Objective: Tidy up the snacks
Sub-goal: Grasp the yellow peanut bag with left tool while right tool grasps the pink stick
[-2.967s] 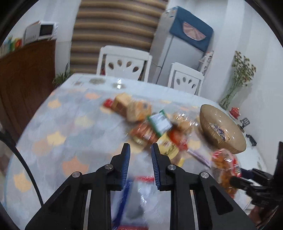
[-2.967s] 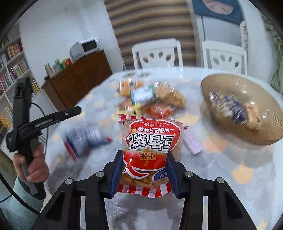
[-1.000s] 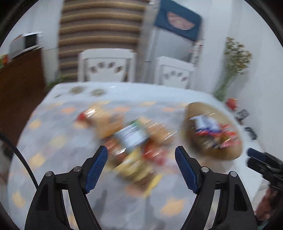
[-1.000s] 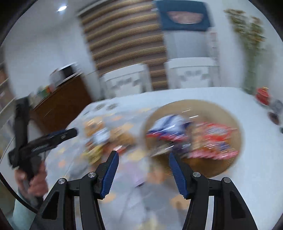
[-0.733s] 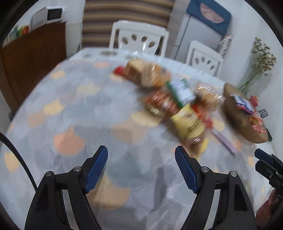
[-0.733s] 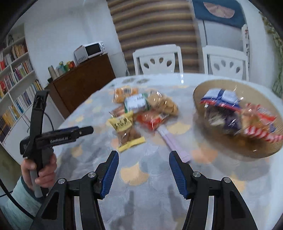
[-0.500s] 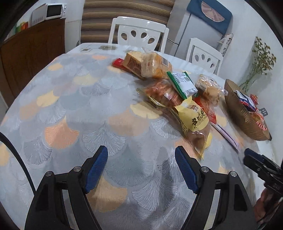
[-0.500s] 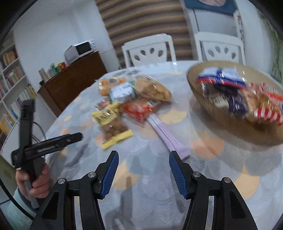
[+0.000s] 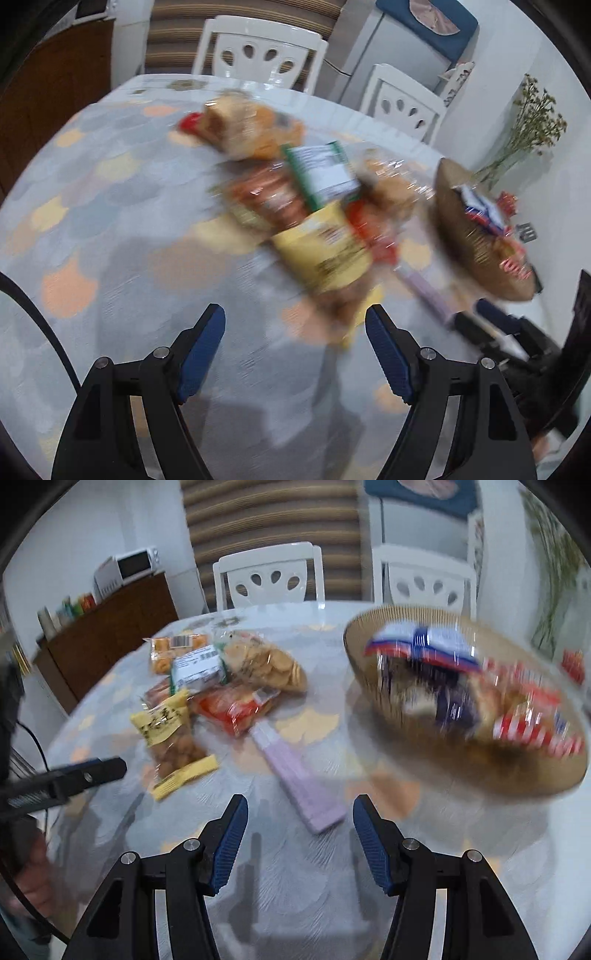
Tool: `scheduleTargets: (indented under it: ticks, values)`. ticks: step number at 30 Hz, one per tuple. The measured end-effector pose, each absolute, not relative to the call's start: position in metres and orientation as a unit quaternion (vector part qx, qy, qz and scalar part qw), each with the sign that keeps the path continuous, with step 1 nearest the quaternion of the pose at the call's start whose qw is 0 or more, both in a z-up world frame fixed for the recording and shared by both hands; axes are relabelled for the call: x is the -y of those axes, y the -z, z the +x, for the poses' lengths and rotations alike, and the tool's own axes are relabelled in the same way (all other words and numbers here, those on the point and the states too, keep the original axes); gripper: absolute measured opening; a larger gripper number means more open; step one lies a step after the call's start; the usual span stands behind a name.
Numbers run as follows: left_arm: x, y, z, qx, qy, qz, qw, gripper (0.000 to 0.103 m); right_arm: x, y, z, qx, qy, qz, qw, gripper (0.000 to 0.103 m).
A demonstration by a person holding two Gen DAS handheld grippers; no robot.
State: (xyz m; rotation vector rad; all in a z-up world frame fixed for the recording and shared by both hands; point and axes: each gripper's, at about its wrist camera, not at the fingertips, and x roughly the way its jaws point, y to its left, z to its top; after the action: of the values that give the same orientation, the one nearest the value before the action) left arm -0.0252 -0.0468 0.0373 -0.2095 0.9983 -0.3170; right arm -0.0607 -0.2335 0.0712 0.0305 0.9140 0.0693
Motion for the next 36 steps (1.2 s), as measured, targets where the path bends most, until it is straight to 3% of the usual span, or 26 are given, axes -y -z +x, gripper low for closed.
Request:
scheduleTargets:
  ticks: [7, 13, 15, 18, 22, 30, 31, 33, 36]
  values:
    - [0.088, -0.019, 0.01, -0.495, 0.105, -0.093, 0.858, 0.077, 0.238, -0.048, -0.038, -0.46, -0.048, 0.045, 0.885, 0.057]
    - [0.101, -0.016, 0.019, -0.481, 0.096, -0.046, 0.87, 0.075, 0.238, -0.042, -0.038, -0.462, -0.052, 0.046, 0.884, 0.044]
    - [0.1, -0.016, 0.014, -0.475, 0.097, -0.036, 0.874, 0.061, 0.234, -0.042, -0.039, -0.46, -0.048, 0.035, 0.886, 0.036]
    - [0.093, -0.018, 0.003, -0.475, 0.114, -0.028, 0.872, 0.05, 0.227, -0.043, -0.041, -0.457, -0.049, 0.021, 0.888, 0.028]
    - [0.079, -0.022, -0.019, -0.478, 0.152, -0.008, 0.865, 0.05, 0.214, -0.045, -0.052, -0.468, -0.063, 0.008, 0.882, 0.021]
    - [0.061, -0.027, -0.062, -0.471, 0.265, 0.083, 0.837, 0.052, 0.202, -0.046, -0.093, -0.486, -0.096, 0.041, 0.868, 0.02]
    - [0.059, -0.026, -0.063, -0.476, 0.265, 0.086, 0.834, 0.053, 0.202, -0.046, -0.094, -0.488, -0.098, 0.047, 0.866, 0.02]
    - [0.057, -0.025, -0.062, -0.483, 0.257, 0.076, 0.834, 0.069, 0.204, -0.044, -0.092, -0.493, -0.095, 0.053, 0.863, 0.02]
    - [0.043, -0.026, -0.067, -0.491, 0.254, 0.053, 0.832, 0.072, 0.206, -0.045, -0.088, -0.498, -0.1, 0.067, 0.859, 0.022]
